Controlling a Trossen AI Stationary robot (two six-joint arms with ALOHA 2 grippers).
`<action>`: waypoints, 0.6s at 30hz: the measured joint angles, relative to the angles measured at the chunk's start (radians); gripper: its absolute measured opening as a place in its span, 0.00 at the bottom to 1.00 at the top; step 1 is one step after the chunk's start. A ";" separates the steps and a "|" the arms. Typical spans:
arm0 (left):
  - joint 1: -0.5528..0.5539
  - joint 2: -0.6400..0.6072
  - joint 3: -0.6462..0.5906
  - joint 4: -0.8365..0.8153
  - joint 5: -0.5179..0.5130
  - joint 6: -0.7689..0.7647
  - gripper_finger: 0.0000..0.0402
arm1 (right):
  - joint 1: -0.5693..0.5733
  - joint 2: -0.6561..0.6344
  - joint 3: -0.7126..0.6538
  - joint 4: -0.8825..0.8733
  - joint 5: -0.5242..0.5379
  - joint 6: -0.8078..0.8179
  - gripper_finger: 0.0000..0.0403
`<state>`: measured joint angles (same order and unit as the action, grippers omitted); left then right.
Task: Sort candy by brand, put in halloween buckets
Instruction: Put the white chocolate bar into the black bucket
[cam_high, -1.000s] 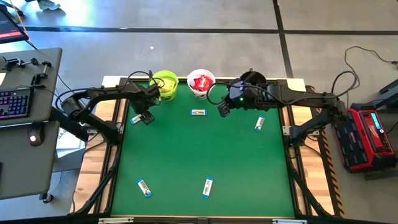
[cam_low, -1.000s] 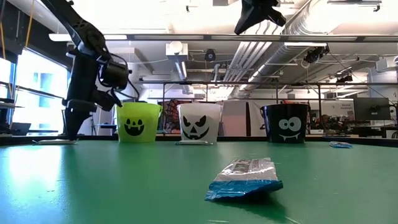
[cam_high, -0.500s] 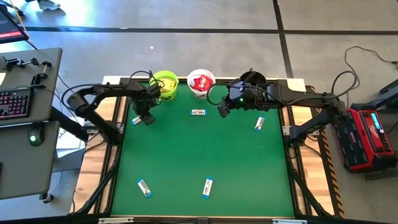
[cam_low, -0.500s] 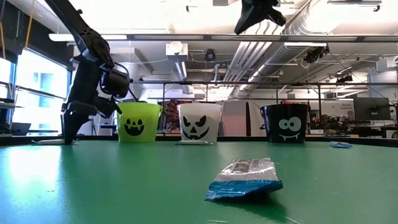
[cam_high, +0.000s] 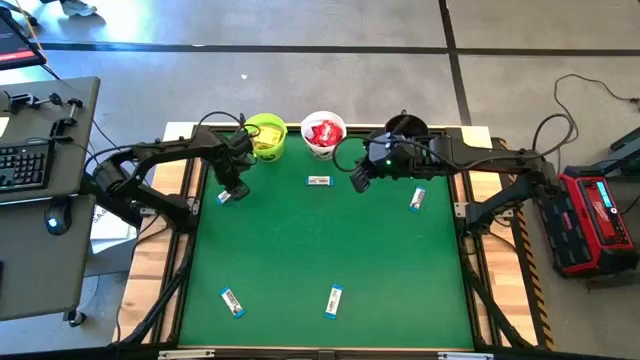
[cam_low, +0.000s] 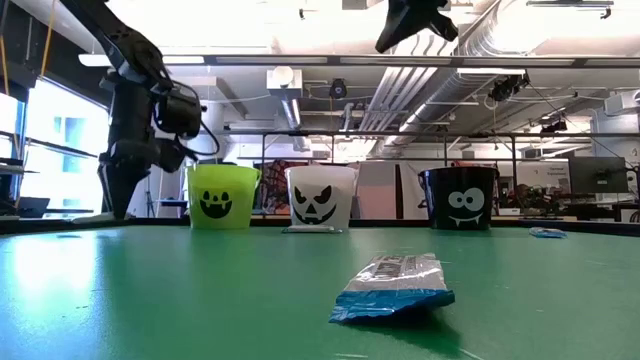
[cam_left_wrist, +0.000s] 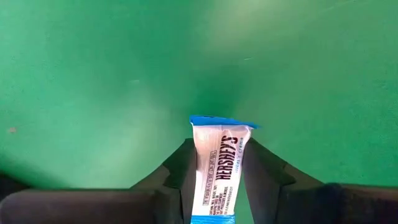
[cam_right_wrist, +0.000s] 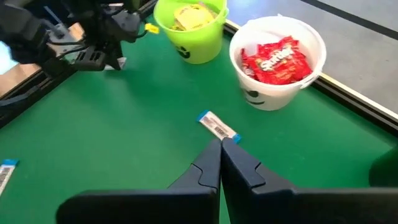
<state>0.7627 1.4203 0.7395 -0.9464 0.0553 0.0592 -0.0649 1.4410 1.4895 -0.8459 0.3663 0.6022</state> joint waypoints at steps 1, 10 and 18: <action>0.000 -0.015 0.000 0.000 0.026 -0.003 0.23 | 0.011 0.001 0.000 0.012 0.000 0.000 0.00; -0.005 -0.180 0.002 0.069 0.289 -0.125 0.23 | 0.134 0.144 0.000 0.341 0.005 -0.051 0.00; -0.062 -0.313 0.002 0.322 0.417 -0.386 0.23 | 0.159 0.326 0.000 0.704 0.034 -0.081 0.00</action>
<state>0.7007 1.1071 0.7414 -0.6241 0.4726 -0.3272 0.0944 1.7674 1.4891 -0.1421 0.3999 0.5214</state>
